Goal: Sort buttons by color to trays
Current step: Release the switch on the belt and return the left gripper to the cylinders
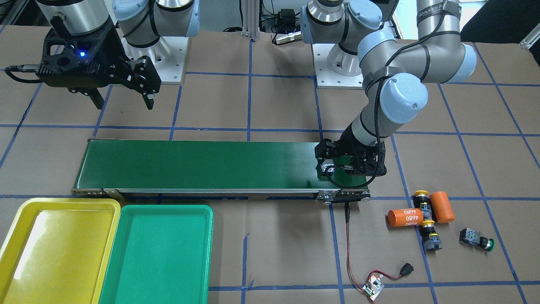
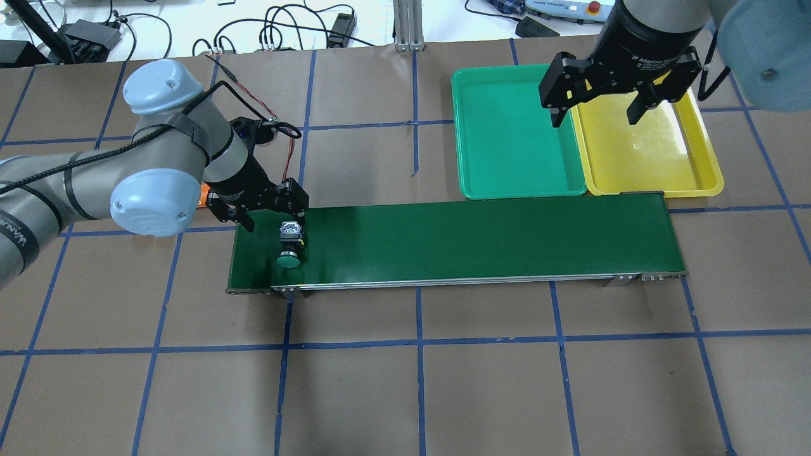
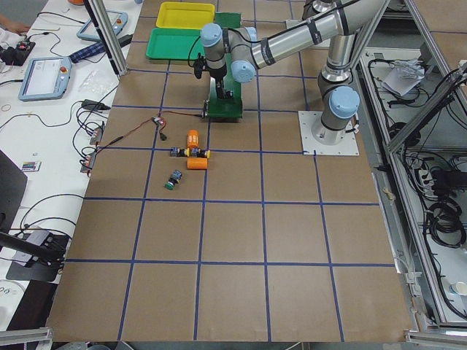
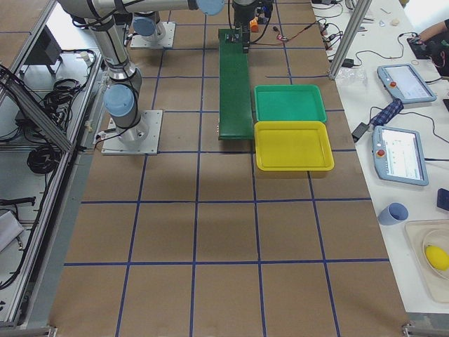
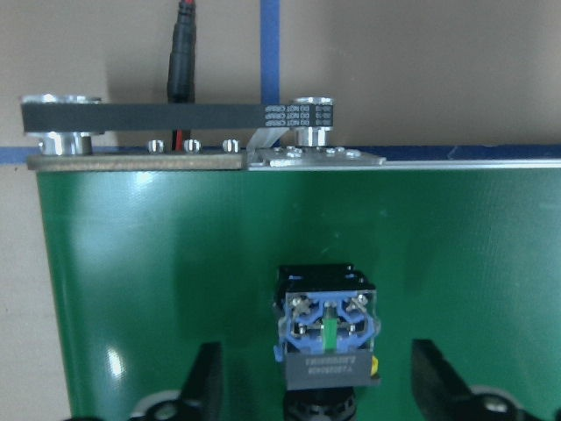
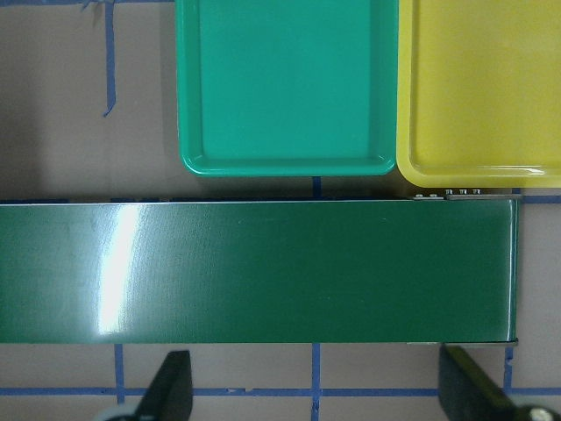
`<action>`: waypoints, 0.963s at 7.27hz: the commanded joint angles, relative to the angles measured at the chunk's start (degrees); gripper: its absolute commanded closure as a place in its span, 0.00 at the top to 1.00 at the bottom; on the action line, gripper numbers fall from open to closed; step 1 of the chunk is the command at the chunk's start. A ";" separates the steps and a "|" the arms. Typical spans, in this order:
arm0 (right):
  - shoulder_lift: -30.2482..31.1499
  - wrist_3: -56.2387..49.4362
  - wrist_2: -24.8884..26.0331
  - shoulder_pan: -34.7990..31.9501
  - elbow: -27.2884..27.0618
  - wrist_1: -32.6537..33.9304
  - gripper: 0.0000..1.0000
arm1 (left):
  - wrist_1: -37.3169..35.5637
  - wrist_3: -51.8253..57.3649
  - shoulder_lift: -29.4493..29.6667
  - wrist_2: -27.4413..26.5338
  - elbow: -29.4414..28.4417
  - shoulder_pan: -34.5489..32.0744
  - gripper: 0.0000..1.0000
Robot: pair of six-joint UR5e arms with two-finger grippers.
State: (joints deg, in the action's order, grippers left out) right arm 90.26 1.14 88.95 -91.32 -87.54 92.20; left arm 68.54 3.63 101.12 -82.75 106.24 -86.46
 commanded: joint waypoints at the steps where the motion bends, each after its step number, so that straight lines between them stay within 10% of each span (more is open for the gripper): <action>1: 0.00 0.00 0.00 -0.09 0.00 0.00 1.00 | 2.83 12.89 3.80 -0.04 -8.57 3.30 1.00; 7: 0.00 0.00 0.00 0.00 0.00 0.00 1.00 | -5.15 61.96 11.80 -10.42 -11.32 10.22 1.00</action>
State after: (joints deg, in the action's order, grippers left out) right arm 90.26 1.14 88.95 -91.32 -87.54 92.20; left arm 65.64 56.74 111.31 -92.80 95.11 -79.22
